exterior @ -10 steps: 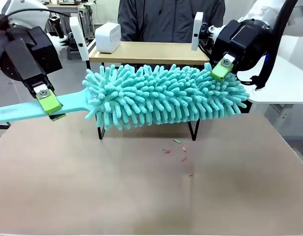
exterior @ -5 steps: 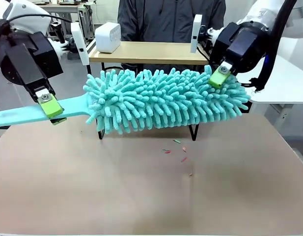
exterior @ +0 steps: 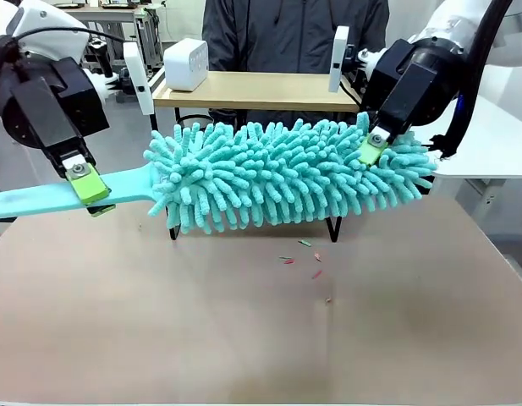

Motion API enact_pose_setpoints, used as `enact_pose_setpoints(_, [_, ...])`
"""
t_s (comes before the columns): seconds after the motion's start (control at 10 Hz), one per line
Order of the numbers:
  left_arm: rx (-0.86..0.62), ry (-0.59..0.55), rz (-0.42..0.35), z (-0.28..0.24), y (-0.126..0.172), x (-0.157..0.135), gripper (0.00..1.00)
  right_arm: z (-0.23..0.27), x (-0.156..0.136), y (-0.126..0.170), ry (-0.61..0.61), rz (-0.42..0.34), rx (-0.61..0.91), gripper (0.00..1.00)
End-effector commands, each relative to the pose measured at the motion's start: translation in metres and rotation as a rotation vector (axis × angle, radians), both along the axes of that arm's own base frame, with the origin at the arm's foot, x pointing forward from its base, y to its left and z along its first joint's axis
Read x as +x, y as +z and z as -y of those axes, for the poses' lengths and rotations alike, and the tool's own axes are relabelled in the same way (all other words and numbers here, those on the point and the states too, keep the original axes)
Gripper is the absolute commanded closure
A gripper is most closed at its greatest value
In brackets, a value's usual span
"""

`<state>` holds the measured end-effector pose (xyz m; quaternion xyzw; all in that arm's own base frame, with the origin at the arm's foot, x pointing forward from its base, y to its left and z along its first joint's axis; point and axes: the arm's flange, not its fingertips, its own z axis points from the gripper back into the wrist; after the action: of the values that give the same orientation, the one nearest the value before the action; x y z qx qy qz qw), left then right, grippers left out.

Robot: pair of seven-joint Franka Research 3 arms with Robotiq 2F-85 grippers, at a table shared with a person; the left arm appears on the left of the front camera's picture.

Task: Clean the shelf.
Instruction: Hand the Duster back to the human.

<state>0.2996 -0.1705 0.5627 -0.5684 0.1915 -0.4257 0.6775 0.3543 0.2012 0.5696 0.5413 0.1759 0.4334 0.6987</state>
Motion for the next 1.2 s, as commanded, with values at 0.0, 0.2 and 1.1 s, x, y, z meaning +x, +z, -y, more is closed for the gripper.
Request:
enact_pose_setpoints(0.0, [-0.003, 0.031, -0.008, 0.003, 0.003, -0.001, 0.88, 0.004, 0.0, -0.004, -0.005, 0.014, 0.017, 1.0])
enact_pose_setpoints(0.2, [0.009, 0.054, -0.009, 0.003, 0.001, 0.0, 0.88, 0.005, 0.0, -0.004, 0.006, 0.015, 0.018, 1.0])
enact_pose_setpoints(1.1, [-0.294, 1.236, 0.107, -0.196, 0.012, 0.041, 0.0, 0.105, -0.008, 0.034, -0.309, 0.048, 0.069, 1.0])
